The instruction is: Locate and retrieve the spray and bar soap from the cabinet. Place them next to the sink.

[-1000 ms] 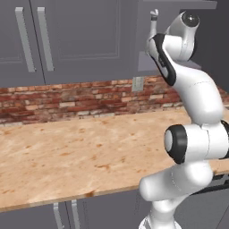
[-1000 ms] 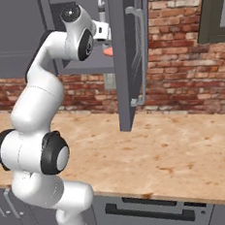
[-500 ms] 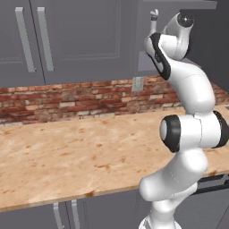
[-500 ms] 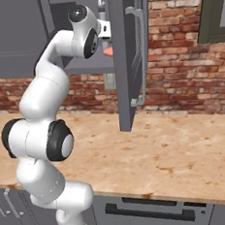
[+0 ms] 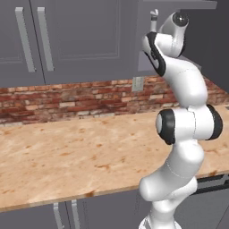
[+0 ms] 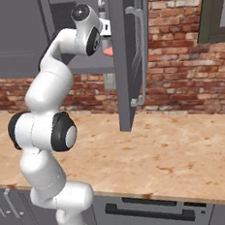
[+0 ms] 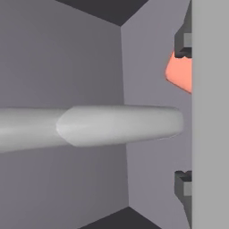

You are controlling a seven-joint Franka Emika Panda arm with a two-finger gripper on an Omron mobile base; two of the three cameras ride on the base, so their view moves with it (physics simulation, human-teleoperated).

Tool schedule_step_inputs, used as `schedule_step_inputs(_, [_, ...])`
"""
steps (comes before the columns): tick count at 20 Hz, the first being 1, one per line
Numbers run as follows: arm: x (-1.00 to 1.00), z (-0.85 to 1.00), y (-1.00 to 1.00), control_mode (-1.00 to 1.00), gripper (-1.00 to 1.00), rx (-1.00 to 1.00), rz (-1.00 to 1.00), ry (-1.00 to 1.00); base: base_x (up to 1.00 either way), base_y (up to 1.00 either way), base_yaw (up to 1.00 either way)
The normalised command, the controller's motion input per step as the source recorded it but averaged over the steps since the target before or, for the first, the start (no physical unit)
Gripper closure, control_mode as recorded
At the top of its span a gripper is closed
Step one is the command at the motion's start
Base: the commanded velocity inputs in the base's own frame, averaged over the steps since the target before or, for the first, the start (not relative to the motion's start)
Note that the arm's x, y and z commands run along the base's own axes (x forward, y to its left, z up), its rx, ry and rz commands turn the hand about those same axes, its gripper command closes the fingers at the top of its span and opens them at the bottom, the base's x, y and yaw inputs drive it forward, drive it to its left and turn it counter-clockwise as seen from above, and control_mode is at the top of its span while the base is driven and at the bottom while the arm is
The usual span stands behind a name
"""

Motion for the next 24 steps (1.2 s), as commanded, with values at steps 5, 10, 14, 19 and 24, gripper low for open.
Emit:
schedule_step_inputs(5, [0.3, 0.0, 0.06, -1.0, -1.0, 0.0, 0.0, 0.0, 0.0, 0.0, 0.0])
schedule_step_inputs(10, [0.29, 0.0, 0.01, -1.0, -1.0, 0.0, 0.0, 0.0, 0.0, 0.0, 0.0])
schedule_step_inputs(14, [0.37, 0.0, 0.0, -1.0, -1.0, 0.0, 0.0, 0.0, 0.0, 0.0, 0.0])
schedule_step_inputs(19, [0.23, -0.02, 0.01, -1.0, -1.0, 0.0, 0.0, 0.0, 0.0, 0.0, 0.0])
schedule_step_inputs(24, [0.05, 0.0, 0.0, -1.0, -1.0, 0.0, 0.01, 0.0, 0.0, 0.0, 0.0])
